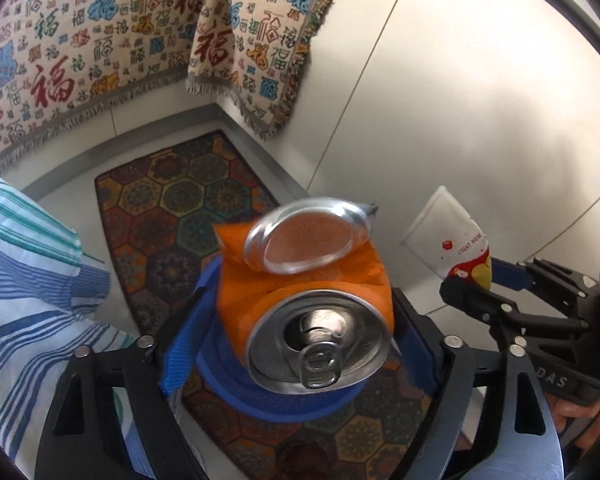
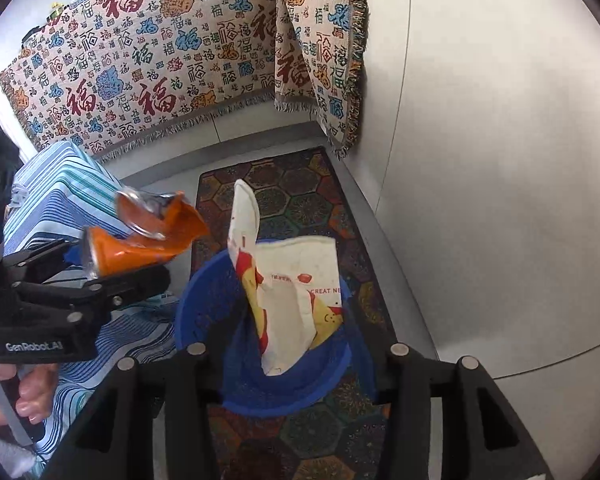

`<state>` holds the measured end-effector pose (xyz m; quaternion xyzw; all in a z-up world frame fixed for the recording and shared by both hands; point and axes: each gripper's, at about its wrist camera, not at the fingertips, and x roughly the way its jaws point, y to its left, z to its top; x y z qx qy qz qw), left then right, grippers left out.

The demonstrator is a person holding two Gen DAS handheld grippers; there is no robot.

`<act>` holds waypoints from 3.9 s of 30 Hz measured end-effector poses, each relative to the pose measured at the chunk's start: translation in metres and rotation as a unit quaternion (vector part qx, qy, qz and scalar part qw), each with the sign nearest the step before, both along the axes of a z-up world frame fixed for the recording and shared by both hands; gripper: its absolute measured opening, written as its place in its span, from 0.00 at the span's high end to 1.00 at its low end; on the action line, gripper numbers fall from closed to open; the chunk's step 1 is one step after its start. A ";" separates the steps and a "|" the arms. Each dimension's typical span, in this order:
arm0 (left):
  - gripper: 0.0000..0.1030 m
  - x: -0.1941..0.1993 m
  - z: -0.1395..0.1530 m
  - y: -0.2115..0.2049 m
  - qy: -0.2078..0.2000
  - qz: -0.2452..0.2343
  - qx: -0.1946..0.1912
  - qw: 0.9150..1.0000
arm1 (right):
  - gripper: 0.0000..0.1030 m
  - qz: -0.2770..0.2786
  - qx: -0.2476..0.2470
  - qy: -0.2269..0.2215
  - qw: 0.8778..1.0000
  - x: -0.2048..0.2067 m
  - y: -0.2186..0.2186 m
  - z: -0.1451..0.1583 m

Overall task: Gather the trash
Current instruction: 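Carry both items over the blue wastebasket and open both tools to drop them, then return both tools to the table above the remaining trash, then grasp the orange-and-white snack wrappers with the left tool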

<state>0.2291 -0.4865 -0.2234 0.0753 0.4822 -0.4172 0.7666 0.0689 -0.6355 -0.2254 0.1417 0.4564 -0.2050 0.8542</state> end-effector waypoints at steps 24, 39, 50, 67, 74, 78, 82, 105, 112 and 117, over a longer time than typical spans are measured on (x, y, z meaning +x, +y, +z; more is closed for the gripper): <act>0.05 -0.051 0.109 0.161 -0.079 0.087 -0.061 0.991 | 0.40 0.077 -0.093 -0.127 0.985 0.042 0.102 0.087; 0.04 -0.070 0.082 0.420 -0.103 0.256 0.033 0.961 | 0.37 0.254 -0.068 -0.121 0.957 0.093 0.323 0.082; 0.04 -0.022 0.041 0.541 -0.069 0.321 0.095 0.940 | 0.37 0.327 -0.083 -0.039 0.940 0.119 0.404 0.030; 0.00 0.051 0.027 0.530 -0.089 0.239 0.117 0.960 | 0.35 0.314 -0.047 -0.044 0.947 0.140 0.406 0.026; 0.00 0.068 0.027 0.515 -0.092 0.212 0.115 0.966 | 0.33 0.315 -0.047 -0.044 0.947 0.144 0.405 0.027; 0.00 0.079 0.026 0.505 -0.093 0.207 0.115 0.967 | 0.33 0.314 -0.047 -0.044 0.947 0.147 0.406 0.027; 0.00 0.086 0.025 0.499 -0.094 0.208 0.115 0.967 | 0.33 0.314 -0.049 -0.045 0.947 0.149 0.407 0.027; 0.54 0.039 0.033 0.570 -0.071 0.415 0.094 0.902 | 0.32 0.307 -0.040 -0.040 0.950 0.153 0.407 0.027; 0.30 0.026 0.026 0.558 -0.100 0.410 0.120 0.899 | 0.15 0.311 0.003 -0.035 0.950 0.161 0.428 0.031; 0.07 0.034 0.022 0.561 -0.084 0.424 0.126 0.893 | 0.16 0.290 0.033 -0.039 0.956 0.187 0.443 0.034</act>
